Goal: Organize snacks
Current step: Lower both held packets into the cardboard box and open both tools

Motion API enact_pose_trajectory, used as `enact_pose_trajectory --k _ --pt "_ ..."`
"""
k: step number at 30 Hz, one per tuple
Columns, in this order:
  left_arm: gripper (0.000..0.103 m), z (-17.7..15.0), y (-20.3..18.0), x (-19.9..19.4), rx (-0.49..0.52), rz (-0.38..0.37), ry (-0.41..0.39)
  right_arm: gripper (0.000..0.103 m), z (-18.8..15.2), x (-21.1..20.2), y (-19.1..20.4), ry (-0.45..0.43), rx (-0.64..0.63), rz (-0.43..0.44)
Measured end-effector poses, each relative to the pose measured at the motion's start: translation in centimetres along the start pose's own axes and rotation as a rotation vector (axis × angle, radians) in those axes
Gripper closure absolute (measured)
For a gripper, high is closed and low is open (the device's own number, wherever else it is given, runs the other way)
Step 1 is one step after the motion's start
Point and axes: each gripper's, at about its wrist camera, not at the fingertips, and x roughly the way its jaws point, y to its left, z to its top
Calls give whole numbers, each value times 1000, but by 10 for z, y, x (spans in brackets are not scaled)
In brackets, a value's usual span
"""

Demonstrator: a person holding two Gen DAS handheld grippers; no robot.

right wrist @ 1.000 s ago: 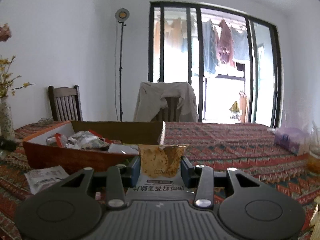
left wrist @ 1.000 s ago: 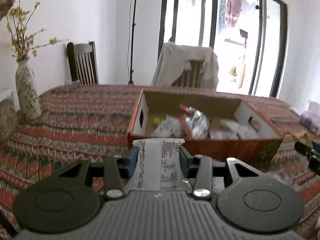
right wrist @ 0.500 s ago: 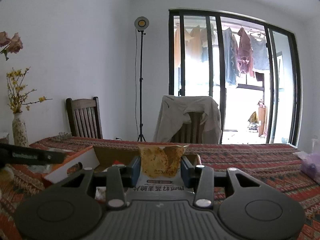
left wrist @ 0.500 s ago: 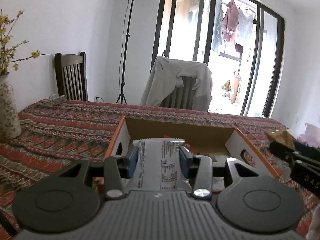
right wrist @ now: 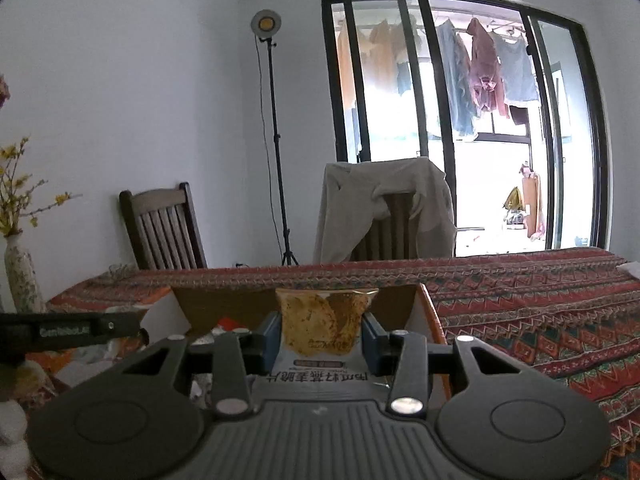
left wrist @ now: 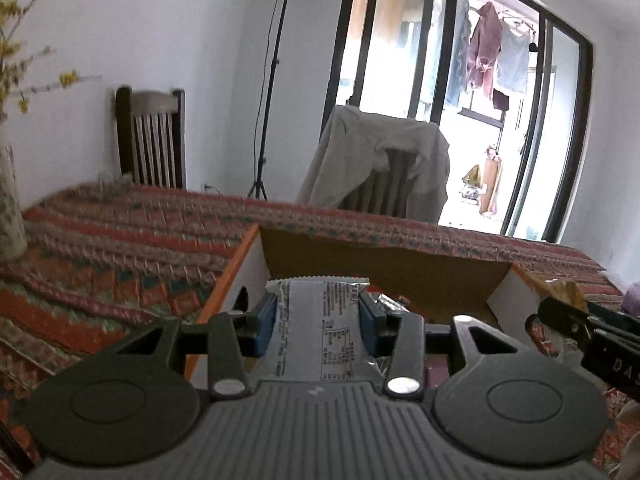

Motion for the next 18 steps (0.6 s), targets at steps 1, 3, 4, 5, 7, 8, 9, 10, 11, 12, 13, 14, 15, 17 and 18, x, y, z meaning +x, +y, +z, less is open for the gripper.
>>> enact_pose_trajectory --k 1,3,4,5,7,8,9,10,11,12,13,14,15,17,18 --pt "60 -1 2 1 -2 -2 1 62 -2 1 0 7 -5 -2" --pt "59 -4 1 2 7 5 -1 62 -4 4 1 20 -10 -10" --pt "58 -5 0 2 17 7 0 60 -5 5 0 27 -7 -15" --pt "57 -7 -1 2 26 5 2 58 -6 6 0 37 -3 -15" --pt "47 -9 -2 3 31 9 -3 57 -8 4 -2 42 3 -13" --pt "32 -10 -2 2 30 6 -9 49 -9 3 -2 40 3 -13" --pt "16 -10 -1 0 23 2 -23 43 -9 2 -2 34 2 -15" --pt "10 -10 -1 -2 15 2 -38 26 -10 0 -2 25 -1 -19" --pt "0 -10 0 -4 7 3 -50 8 -10 -1 -2 18 -5 -20" --pt "0 -9 1 -6 -2 0 -58 1 -10 -2 -1 12 -6 -19" --pt "0 -9 2 -6 -8 -5 -57 0 -10 -3 -1 6 -7 -18" --pt "0 -9 3 -5 -14 -15 -50 0 -10 -3 -1 9 -9 -21" --pt "0 -10 3 -4 -17 -14 -44 0 -10 -2 -1 14 -11 -26" --pt "0 -10 2 -2 -11 -3 -36 0 -11 -1 0 22 -16 -33" --pt "0 -11 2 -2 -9 0 -35 0 -12 0 0 24 -17 -35"
